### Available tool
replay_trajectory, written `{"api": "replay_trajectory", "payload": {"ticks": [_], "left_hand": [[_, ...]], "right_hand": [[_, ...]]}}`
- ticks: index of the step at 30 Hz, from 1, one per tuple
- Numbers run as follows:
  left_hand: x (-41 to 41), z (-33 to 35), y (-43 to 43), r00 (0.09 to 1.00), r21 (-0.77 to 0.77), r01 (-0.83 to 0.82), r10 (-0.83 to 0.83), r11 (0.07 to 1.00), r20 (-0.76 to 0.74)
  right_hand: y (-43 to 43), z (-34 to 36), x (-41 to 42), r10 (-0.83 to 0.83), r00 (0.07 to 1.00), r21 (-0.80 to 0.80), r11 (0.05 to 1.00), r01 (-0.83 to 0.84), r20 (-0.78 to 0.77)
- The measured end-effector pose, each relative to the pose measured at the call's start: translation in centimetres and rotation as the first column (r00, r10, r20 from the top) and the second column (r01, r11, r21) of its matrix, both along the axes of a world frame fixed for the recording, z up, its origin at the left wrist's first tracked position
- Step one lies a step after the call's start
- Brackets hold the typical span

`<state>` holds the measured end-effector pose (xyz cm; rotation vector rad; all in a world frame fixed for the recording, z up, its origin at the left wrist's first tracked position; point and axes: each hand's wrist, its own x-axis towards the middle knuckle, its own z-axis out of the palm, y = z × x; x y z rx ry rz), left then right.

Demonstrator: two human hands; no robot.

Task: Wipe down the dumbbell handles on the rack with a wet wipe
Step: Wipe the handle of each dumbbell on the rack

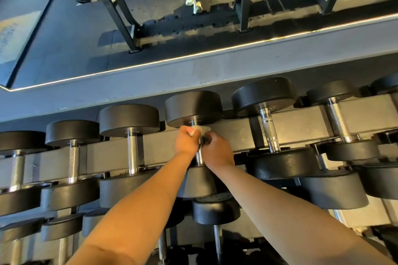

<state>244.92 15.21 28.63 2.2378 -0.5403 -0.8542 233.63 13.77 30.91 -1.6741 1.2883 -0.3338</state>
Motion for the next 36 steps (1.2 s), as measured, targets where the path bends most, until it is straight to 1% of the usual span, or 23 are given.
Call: {"api": "replay_trajectory", "payload": {"ticks": [3, 6, 8, 11, 13, 15, 19, 22, 26, 30, 33, 36], "left_hand": [[0.3, -0.3, 1.0, 0.997, 0.094, 0.075, -0.073, 0.993, -0.019], [0.5, -0.4, 1.6, 0.997, 0.106, 0.064, -0.060, 0.992, -0.044], [0.6, -0.1, 1.0, 0.999, 0.050, 0.008, -0.006, 0.999, -0.045], [0.3, 0.6, -0.6, 0.992, -0.081, -0.115, 0.110, 0.990, -0.057], [-0.1, 0.3, -1.2, 0.986, -0.095, -0.155, 0.148, 0.983, -0.076], [-0.3, 0.1, -1.0, 0.986, -0.089, -0.149, 0.141, 0.985, -0.086], [0.4, 0.0, 0.4, 0.995, -0.012, -0.047, 0.046, 0.999, -0.085], [0.5, 0.3, 1.4, 0.990, 0.023, 0.010, -0.007, 1.000, -0.140], [0.9, 0.4, 2.6, 0.976, 0.100, 0.131, -0.110, 0.986, -0.189], [0.7, 0.9, 3.2, 0.959, 0.210, 0.238, -0.196, 0.948, -0.203], [0.5, 1.7, 3.3, 0.937, 0.299, 0.336, -0.285, 0.893, -0.200], [0.3, 2.7, 3.5, 0.932, 0.356, 0.357, -0.305, 0.864, -0.195]], "right_hand": [[0.2, 0.3, -0.1, 0.006, 1.000, -0.018, 1.000, -0.006, -0.024], [0.2, 0.2, -0.1, 0.005, 1.000, -0.030, 1.000, -0.006, -0.024], [0.1, 0.1, -0.1, 0.004, 1.000, -0.036, 0.999, -0.004, -0.005], [0.0, 0.1, -0.3, -0.013, 0.999, -0.021, 1.000, 0.014, 0.032], [-0.2, -0.1, -0.3, -0.031, 0.998, -0.026, 0.999, 0.032, 0.051], [-0.1, -0.3, -0.3, -0.039, 0.997, -0.017, 0.999, 0.040, 0.061], [-0.1, -0.4, -0.3, -0.037, 0.998, -0.056, 0.998, 0.040, 0.058], [-0.1, -0.4, -0.3, -0.033, 0.998, -0.055, 0.998, 0.036, 0.051], [0.0, -1.0, -0.2, -0.029, 0.999, -0.076, 0.997, 0.030, 0.020], [-0.1, -1.3, -0.2, -0.033, 0.999, -0.095, 0.995, 0.034, 0.014], [0.0, -1.3, -0.3, -0.029, 1.000, -0.114, 0.993, 0.029, 0.002], [0.0, -1.4, -0.1, -0.027, 1.000, -0.117, 0.993, 0.027, 0.004]]}}
